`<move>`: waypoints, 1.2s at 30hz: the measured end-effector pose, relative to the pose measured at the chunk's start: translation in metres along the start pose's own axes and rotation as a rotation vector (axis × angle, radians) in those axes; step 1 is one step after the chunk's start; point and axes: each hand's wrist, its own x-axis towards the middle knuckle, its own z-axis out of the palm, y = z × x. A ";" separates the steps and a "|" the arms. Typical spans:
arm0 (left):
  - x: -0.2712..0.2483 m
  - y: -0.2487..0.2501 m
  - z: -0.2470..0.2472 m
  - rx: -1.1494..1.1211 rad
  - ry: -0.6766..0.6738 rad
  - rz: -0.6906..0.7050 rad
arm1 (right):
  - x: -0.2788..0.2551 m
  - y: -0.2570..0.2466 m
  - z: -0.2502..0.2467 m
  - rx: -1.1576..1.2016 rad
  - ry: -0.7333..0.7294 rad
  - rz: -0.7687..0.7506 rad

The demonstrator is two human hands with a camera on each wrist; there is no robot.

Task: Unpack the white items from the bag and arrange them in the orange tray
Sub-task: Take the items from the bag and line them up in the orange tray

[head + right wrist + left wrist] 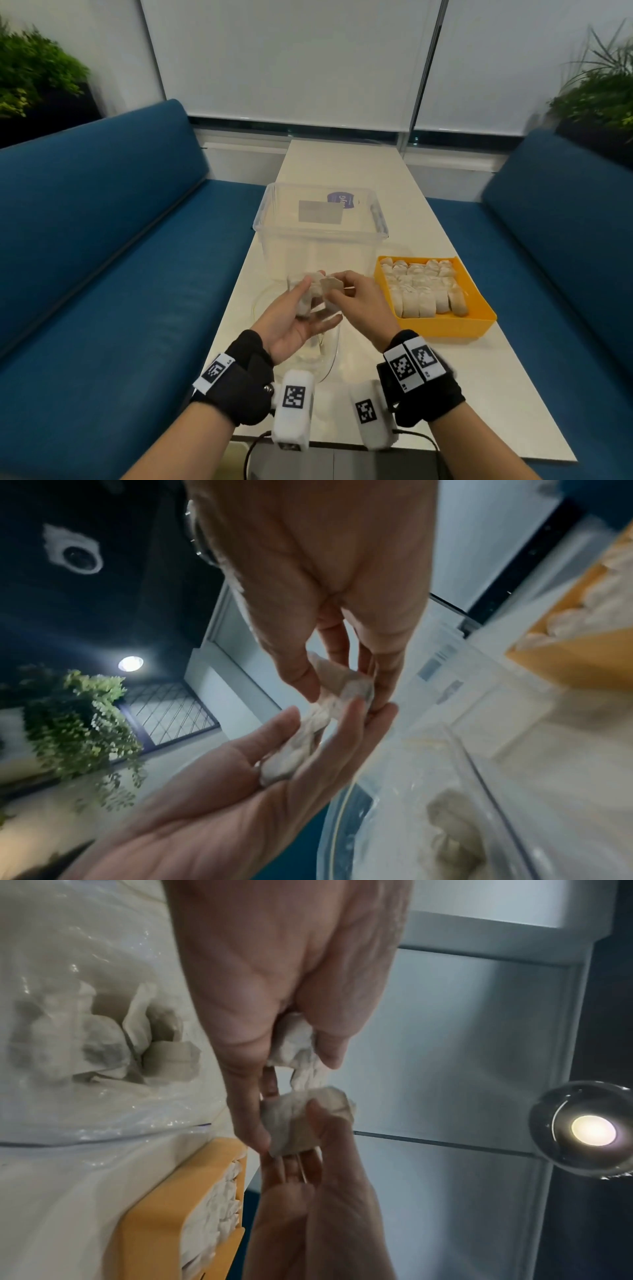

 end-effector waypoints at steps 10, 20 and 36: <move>0.009 -0.011 0.016 -0.033 0.037 -0.017 | 0.014 0.001 -0.031 0.111 -0.146 0.013; 0.029 -0.027 0.030 -0.088 0.126 -0.077 | 0.032 0.008 -0.060 0.177 -0.163 0.030; 0.059 -0.049 0.105 -0.089 -0.060 -0.202 | 0.040 0.002 -0.170 0.294 -0.408 -0.055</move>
